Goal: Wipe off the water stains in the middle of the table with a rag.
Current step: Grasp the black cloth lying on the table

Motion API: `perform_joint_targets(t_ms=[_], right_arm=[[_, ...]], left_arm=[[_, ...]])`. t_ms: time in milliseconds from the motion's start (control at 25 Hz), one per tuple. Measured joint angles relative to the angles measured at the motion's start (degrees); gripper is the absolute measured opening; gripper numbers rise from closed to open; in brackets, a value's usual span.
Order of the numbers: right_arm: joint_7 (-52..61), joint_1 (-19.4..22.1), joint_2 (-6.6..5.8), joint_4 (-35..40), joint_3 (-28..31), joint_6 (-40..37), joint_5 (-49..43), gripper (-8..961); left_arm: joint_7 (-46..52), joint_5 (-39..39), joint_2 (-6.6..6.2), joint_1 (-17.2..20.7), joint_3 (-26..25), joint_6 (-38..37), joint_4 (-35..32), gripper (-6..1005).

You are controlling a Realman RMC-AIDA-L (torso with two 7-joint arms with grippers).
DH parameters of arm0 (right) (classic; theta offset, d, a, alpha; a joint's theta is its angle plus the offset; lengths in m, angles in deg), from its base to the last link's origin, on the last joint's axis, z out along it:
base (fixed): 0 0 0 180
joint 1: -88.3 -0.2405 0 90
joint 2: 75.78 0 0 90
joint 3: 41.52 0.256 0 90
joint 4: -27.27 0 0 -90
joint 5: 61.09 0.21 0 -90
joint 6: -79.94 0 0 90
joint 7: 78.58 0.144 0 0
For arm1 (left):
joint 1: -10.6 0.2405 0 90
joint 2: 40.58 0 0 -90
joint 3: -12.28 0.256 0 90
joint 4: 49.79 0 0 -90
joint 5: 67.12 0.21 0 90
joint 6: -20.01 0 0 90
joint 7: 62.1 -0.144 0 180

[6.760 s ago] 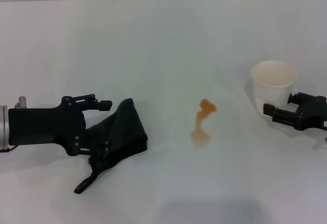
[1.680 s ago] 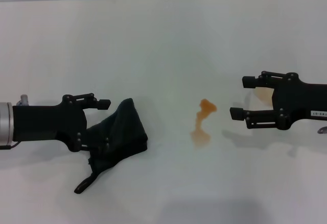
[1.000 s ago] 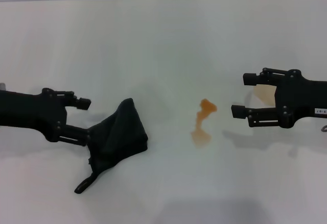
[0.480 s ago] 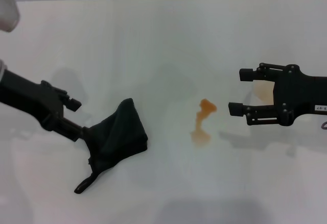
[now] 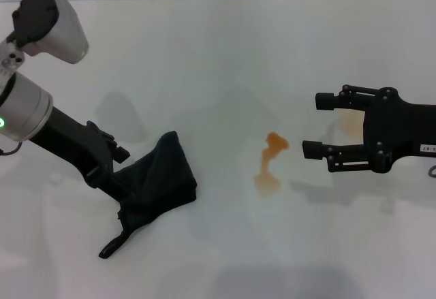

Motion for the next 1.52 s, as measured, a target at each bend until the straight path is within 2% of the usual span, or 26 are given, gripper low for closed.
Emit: perform_joint_targets(t_ms=[200,480,720,1520], right_arm=[[-0.1,0.1,0.03,-0.1,0.0,-0.4,0.2,842],[-0.2,0.1,0.04,-0.1,-0.2,-0.6,0.2,842],[-0.2,0.1,0.04,-0.2,-0.2,-1.0,0.3,841],[-0.7,0.2,0.04,-0.2,-0.1,-1.2,0.3,840]], left_arm=[[-0.4,-0.4,0.0,-0.3,0.4,2.1,2.1,887],[-0.5,-5.2,0.0,-0.4,4.7,4.8,3.0,887],[-0.5,-5.8,0.07,-0.5,6.5,6.2,4.5,887],[4.0,-5.5,0.18,-0.2,6.7,8.5,4.3,888]])
